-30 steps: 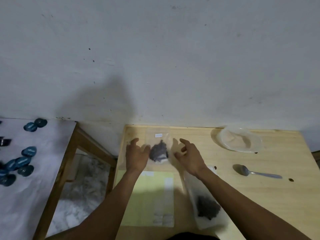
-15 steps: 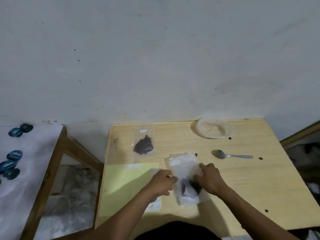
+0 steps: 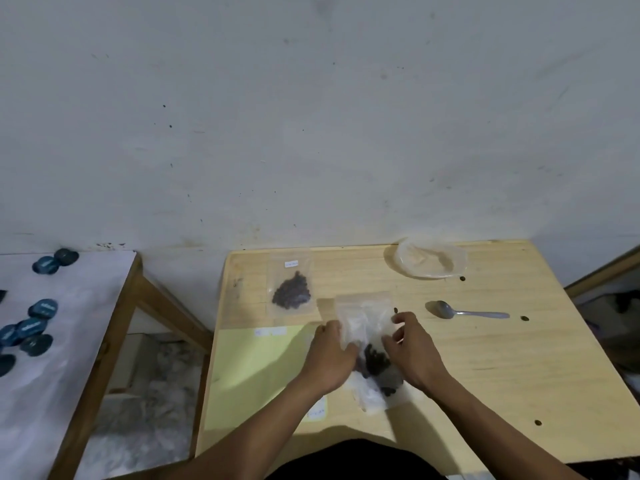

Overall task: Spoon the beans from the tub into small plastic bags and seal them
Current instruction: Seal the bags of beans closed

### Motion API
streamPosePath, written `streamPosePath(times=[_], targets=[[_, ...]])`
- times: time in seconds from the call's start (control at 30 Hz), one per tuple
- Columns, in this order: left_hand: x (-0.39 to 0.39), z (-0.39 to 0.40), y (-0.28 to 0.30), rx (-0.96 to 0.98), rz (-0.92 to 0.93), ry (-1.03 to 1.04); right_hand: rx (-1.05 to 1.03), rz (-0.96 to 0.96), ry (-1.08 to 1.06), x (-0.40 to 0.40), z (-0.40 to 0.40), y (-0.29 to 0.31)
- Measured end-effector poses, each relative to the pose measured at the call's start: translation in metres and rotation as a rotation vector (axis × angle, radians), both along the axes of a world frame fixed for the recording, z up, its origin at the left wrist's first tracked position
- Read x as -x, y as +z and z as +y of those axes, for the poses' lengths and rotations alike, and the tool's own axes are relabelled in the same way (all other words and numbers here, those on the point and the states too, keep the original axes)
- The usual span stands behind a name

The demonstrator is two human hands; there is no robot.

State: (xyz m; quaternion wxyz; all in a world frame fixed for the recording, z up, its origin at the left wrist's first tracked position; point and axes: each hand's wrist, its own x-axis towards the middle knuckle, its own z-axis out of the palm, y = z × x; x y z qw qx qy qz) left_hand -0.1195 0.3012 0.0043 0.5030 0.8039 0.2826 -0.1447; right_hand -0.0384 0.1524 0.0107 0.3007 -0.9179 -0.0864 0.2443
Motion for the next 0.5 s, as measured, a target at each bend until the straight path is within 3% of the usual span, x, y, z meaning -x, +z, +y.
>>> streamPosePath(times=[0.2,0.3,0.4,0.5], targets=[[-0.002,0.043,0.021,0.105,-0.313,0.34,-0.349,0.068,-0.011,-0.006,0.038,0.026],[0.007,0.07,0.03,0.033,-0.394,0.442,-0.485,0.201,0.0,0.0,0.062,0.019],[0.026,0.098,0.031,0.031,-0.431,0.551,-0.416,0.279,0.154,0.011,0.069,-0.007],[0.048,0.118,0.027,0.114,-0.44,0.679,-0.209,0.21,0.576,0.024,0.064,-0.031]])
